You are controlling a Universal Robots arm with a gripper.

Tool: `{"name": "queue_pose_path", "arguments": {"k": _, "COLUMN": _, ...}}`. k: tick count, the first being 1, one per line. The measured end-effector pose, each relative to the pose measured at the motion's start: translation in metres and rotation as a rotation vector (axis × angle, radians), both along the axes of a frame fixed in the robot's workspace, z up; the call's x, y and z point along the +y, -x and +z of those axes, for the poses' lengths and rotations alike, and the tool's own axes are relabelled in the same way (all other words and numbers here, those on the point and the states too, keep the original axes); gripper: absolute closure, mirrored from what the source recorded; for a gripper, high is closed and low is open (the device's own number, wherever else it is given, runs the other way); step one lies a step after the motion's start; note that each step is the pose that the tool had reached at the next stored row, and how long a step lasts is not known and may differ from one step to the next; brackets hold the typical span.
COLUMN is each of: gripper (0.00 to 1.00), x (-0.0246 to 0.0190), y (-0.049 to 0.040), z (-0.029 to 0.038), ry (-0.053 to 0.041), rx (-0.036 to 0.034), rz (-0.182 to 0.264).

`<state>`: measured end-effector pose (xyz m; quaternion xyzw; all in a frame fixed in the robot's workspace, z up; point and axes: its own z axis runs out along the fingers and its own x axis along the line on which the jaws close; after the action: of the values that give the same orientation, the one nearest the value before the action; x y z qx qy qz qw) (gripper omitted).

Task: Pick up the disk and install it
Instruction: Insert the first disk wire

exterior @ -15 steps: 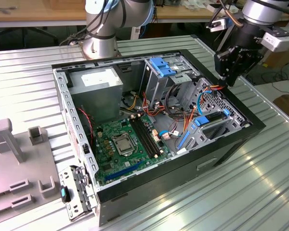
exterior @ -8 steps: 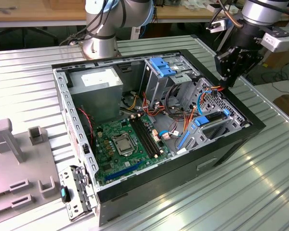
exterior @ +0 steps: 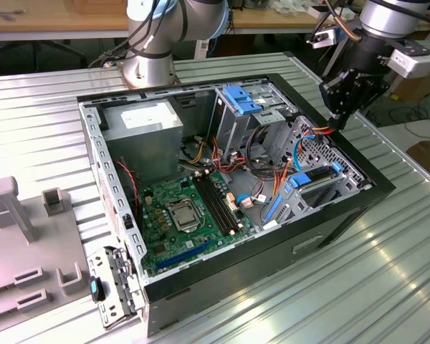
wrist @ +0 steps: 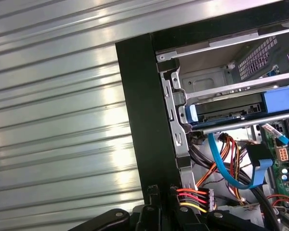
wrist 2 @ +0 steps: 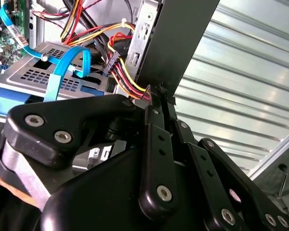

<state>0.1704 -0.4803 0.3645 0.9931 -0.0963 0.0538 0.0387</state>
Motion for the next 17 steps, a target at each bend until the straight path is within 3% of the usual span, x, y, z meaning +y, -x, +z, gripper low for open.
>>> {"name": "queue_pose_path", "arguments": {"k": 6, "gripper": 0.83, "x": -0.0001, "y": 0.0000, "z": 0.0004, "ry": -0.0084, "rx": 0.0000, "rz": 0.000}}
{"name": "queue_pose_path", "arguments": {"k": 12, "gripper": 0.83, "x": 0.0000, "y": 0.0000, "z": 0.0104, "ry": -0.0083, "rx": 0.0000, "rz": 0.000}}
{"name": "queue_pose_path", "arguments": {"k": 17, "gripper": 0.83, "x": -0.0001, "y": 0.0000, "z": 0.0104, "ry": -0.0083, "rx": -0.0003, "rz": -0.080}}
